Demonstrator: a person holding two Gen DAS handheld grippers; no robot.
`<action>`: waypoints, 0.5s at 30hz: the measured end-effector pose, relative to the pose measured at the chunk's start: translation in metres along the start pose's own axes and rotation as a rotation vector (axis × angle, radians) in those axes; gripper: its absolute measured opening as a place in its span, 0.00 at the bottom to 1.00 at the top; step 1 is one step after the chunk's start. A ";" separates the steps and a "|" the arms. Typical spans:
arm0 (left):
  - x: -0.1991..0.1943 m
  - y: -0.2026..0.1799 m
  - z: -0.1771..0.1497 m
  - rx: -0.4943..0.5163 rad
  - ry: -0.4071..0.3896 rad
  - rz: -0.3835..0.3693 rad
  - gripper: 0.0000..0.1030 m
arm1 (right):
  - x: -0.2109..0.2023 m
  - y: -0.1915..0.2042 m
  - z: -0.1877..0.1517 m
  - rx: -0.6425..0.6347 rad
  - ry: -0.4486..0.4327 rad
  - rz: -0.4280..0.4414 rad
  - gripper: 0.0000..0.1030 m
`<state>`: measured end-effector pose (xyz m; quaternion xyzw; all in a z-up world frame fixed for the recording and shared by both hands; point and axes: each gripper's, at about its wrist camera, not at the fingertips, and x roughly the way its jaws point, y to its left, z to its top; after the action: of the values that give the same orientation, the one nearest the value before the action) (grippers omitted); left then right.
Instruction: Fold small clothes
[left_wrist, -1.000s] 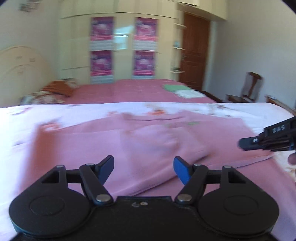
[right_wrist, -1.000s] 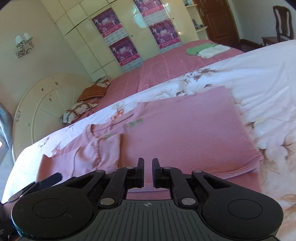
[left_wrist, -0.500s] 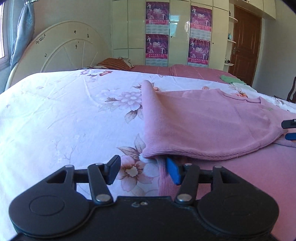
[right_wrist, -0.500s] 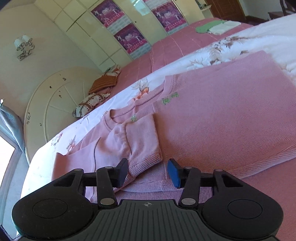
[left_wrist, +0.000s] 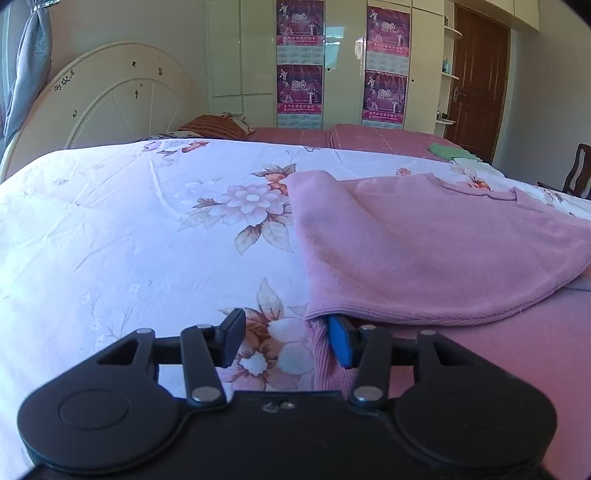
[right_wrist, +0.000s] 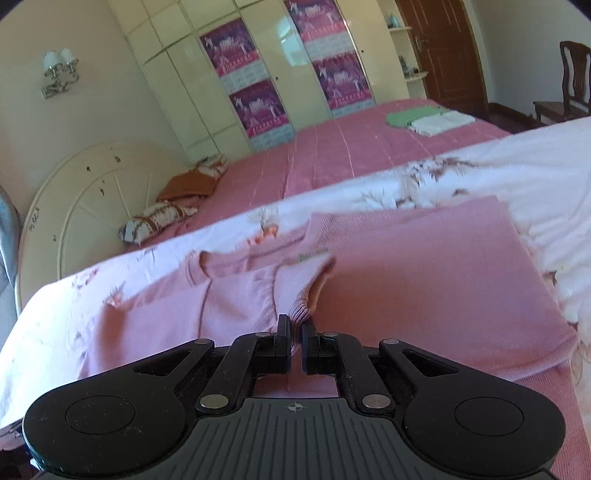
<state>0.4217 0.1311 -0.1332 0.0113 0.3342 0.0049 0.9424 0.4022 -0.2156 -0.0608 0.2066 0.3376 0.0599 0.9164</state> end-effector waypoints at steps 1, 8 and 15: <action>-0.001 0.000 0.000 -0.001 0.001 -0.003 0.42 | 0.000 -0.002 -0.004 -0.003 0.002 -0.004 0.04; 0.001 -0.002 0.003 0.014 0.015 -0.015 0.37 | -0.004 -0.004 -0.013 -0.008 0.002 -0.020 0.04; 0.004 -0.003 0.003 0.032 0.022 -0.012 0.37 | -0.002 -0.006 -0.015 -0.032 0.012 -0.062 0.04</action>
<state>0.4271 0.1276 -0.1336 0.0246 0.3447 -0.0058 0.9384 0.3904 -0.2162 -0.0723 0.1810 0.3484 0.0378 0.9189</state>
